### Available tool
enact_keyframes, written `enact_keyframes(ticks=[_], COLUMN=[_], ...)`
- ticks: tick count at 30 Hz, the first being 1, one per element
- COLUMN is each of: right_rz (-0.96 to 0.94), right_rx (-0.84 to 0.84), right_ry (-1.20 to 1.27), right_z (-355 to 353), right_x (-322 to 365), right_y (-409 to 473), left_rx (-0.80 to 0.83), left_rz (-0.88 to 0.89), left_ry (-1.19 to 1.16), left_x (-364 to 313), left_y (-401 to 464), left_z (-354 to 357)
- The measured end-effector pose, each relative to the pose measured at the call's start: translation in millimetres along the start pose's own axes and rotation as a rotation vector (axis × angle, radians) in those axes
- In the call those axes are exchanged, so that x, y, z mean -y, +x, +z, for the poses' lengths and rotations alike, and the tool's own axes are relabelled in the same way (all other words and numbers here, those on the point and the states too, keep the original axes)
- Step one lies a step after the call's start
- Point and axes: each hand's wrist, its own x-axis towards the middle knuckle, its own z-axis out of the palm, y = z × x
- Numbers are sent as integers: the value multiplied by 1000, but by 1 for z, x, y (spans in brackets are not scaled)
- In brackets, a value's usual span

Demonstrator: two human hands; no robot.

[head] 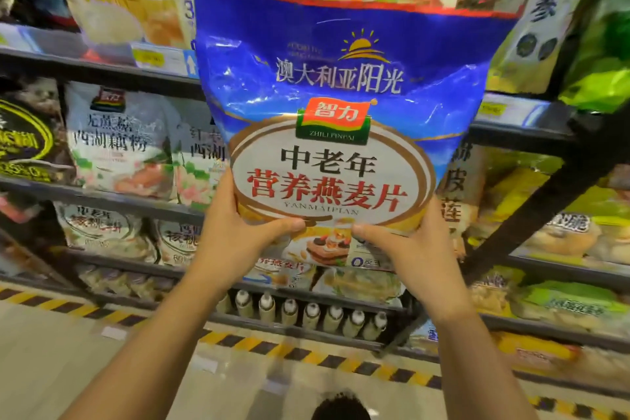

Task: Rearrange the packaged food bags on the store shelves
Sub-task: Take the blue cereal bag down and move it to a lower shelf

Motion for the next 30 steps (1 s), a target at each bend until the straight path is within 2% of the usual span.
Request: enact_keyframes(ticks=[11,22,30], right_rz=[-66,-150,-54], right_rx=[-56,-118,-80], right_ry=[10,-8,6], right_z=[44,55,68], right_x=[-110,-150,-180], right_y=[49,104,111], left_rx=[-2,-21,-18], left_rz=[52,87,67], left_ry=[-50,-46,-8], left_x=[107,151,169], left_y=[45,96,102], left_z=[33,65,68])
